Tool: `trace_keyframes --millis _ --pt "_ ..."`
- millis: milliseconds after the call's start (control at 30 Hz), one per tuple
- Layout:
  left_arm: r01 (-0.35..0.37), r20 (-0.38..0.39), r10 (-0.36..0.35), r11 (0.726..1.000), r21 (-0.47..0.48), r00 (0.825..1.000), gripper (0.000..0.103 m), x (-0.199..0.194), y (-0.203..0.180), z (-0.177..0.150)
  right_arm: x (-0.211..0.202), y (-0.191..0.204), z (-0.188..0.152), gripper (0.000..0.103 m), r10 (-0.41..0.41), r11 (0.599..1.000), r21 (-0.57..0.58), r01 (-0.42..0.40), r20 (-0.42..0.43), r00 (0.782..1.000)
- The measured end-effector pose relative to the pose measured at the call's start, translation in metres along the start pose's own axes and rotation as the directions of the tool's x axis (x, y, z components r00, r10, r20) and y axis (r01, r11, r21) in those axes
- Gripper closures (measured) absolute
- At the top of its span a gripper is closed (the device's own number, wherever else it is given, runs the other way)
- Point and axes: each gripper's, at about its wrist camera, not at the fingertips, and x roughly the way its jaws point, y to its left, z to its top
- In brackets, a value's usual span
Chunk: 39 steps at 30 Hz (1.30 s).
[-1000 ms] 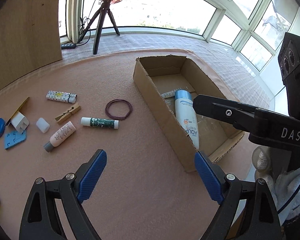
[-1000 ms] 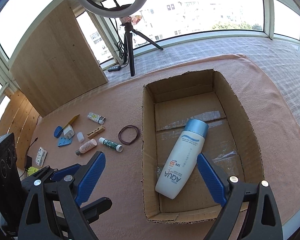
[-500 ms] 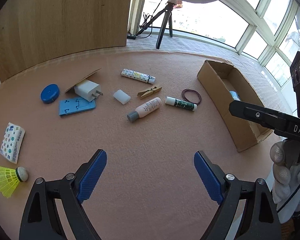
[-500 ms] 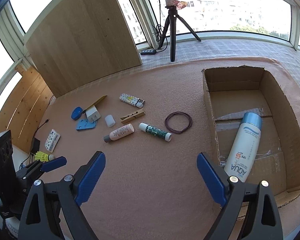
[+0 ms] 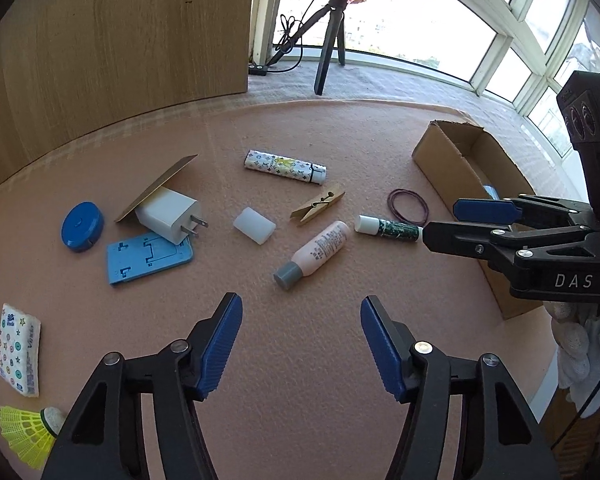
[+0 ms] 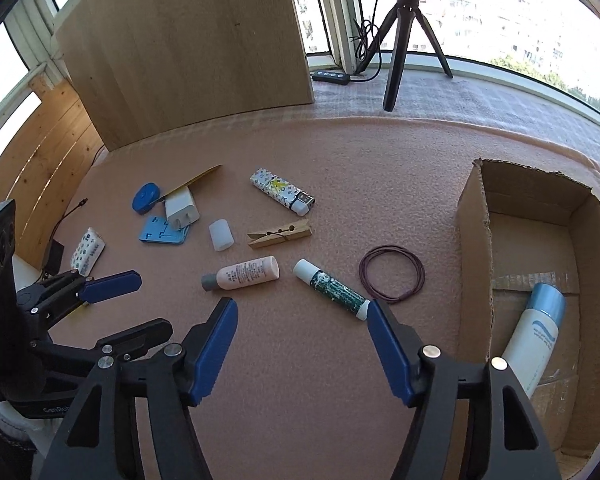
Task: Organize objects
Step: 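Move the right gripper to the green glue stick while the left approaches the lotion bottle, then grasp the green glue stick with the right gripper while the left grasps the pink lotion bottle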
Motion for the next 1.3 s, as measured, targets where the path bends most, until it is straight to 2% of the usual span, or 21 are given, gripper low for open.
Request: trace_keyframes --millis 100,333,767,1133,1300 --pt "0.012 -0.024 -0.012 1.0 0.022 1.0 0.048 0.015 -0.006 0.007 0.018 0.002 0.006 0.054 -0.017 0.999 -0.036 0.015 -0.051 0.999" --pt "0.003 -0.068 0.003 0.996 0.087 0.998 0.054 0.044 -0.013 0.016 0.046 0.002 0.013 0.06 -0.052 0.995 -0.089 0.043 -0.1 0.994" --pt "0.003 -0.104 0.012 0.991 0.137 0.995 0.063 0.07 -0.018 0.029 0.064 -0.002 0.018 0.064 -0.055 0.993 -0.115 0.039 -0.142 0.988" --pt "0.01 -0.135 0.009 0.99 0.14 0.991 0.08 0.08 -0.02 0.03 0.074 -0.002 0.014 0.077 -0.045 0.995 -0.097 0.027 -0.182 0.982" --pt "0.005 -0.131 0.011 0.992 0.125 0.991 0.082 0.081 -0.02 0.03 0.073 -0.003 0.012 0.083 -0.051 0.996 -0.086 0.036 -0.184 0.982"
